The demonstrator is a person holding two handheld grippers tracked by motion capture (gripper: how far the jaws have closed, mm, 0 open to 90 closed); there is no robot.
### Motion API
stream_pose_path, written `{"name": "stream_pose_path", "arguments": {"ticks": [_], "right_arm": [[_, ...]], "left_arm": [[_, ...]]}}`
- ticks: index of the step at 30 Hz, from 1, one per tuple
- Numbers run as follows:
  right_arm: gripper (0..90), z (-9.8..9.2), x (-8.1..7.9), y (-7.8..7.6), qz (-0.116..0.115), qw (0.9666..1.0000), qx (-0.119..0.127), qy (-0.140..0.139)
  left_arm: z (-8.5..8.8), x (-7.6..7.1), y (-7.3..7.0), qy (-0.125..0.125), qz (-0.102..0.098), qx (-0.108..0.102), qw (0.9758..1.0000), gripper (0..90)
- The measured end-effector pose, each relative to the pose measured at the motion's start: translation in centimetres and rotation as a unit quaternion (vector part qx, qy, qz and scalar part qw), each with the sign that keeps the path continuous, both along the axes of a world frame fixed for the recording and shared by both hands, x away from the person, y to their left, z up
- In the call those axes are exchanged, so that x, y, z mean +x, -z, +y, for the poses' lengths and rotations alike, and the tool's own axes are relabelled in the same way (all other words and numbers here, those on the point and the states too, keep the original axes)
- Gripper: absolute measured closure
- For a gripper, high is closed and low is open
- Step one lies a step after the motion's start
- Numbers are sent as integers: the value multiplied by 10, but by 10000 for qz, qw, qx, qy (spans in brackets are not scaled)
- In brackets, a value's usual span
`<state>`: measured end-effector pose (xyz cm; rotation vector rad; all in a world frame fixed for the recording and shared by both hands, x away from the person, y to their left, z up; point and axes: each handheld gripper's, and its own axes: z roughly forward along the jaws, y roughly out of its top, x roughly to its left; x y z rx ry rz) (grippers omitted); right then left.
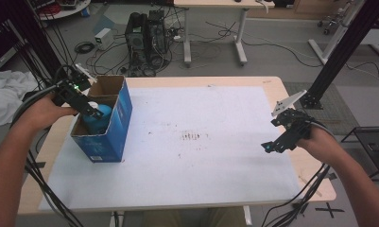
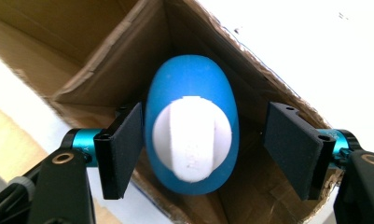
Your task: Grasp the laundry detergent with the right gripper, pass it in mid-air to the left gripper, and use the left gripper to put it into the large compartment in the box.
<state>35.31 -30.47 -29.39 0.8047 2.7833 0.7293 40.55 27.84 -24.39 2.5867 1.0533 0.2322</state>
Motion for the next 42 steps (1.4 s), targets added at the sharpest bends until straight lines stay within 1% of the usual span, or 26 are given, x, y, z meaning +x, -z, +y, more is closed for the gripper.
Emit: {"name": "stream_pose_path", "arguments": {"ticks": [1,2,5,7,8,9,10,11,12,13,14,16,19,20,21,24,25,29,30,31,32,33,34,37,40,42], "right_arm": [[13,0,0,0,-1,10000,5,-15],[12,1,0,-1,-9,10000,-4,-31],[12,1,0,-2,-18,10000,-6,-49],[13,0,-1,-2,-19,10000,21,-15],[13,0,-2,-2,-3,10000,2,-20],[12,-1,-1,-2,-38,10000,10,-68],[13,-1,-2,-3,-29,10000,25,9],[13,-1,-2,-3,-35,10000,19,-16],[13,-1,-2,-3,-56,10000,17,-31],[12,-2,-2,-3,-64,10000,24,-31],[13,-2,-2,-3,-38,10000,19,11],[13,-2,-3,-5,-29,10000,15,11],[13,-1,-3,-6,-75,10000,37,-12],[13,-2,-3,-6,-100,9999,35,-34],[12,-1,-4,-6,-52,10000,46,13],[13,-1,-4,-6,-75,10000,34,-24],[13,0,-5,-6,-82,9999,58,-9],[12,0,-6,-8,-63,10000,41,-7],[12,-1,-6,-7,-94,9999,59,-44],[13,-1,-6,-7,-97,9999,57,-46],[12,-1,-7,-7,-87,9999,72,-23],[12,-2,-7,-7,-71,10000,49,-18],[13,-2,-7,-8,-51,10000,64,41],[13,-3,-8,-8,-38,10000,58,17],[13,-4,-8,-8,-45,9999,90,37],[13,-4,-9,-8,-41,9999,88,52]], "left_arm": [[0,0,-2,21,-66,37,10000,291],[0,-1,-4,-32,-70,-35,10000,291],[1,-3,-10,-42,-151,-128,9998,291],[2,-5,-16,-21,-192,-157,9997,291],[2,-7,-20,-54,-222,-220,9995,291],[2,-8,-25,-1,-248,-238,9994,291],[1,-10,-29,4,-278,-273,9992,291],[0,-12,-33,4,-288,-250,9993,291],[-1,-14,-36,-10,-321,-323,9990,291],[-3,-16,-41,-17,-331,-413,9986,291],[-5,-18,-45,21,-343,-431,9985,291],[-10,-20,-50,44,-262,-451,9986,291],[-20,-24,-54,211,-221,-408,9987,291],[-24,-25,-55,244,-256,-423,9985,291],[-27,-26,-57,344,-284,-415,9981,291],[-39,-29,-60,495,-327,-465,9972,291],[-46,-30,-60,596,-315,-462,9967,291],[-67,-30,-62,873,-276,-347,9952,291],[-71,-31,-62,886,-264,-360,9951,267],[-77,-31,-62,998,-273,-325,9941,168],[-82,-30,-63,1080,-317,-317,9931,146],[-87,-31,-64,1095,-298,-352,9929,146],[-91,-30,-65,1165,-334,-310,9921,145],[-105,-30,-66,1262,-318,-312,9910,145],[-116,-28,-66,1384,-323,-224,9896,145],[-124,-26,-66,1387,-307,-246,9896,145]]}}
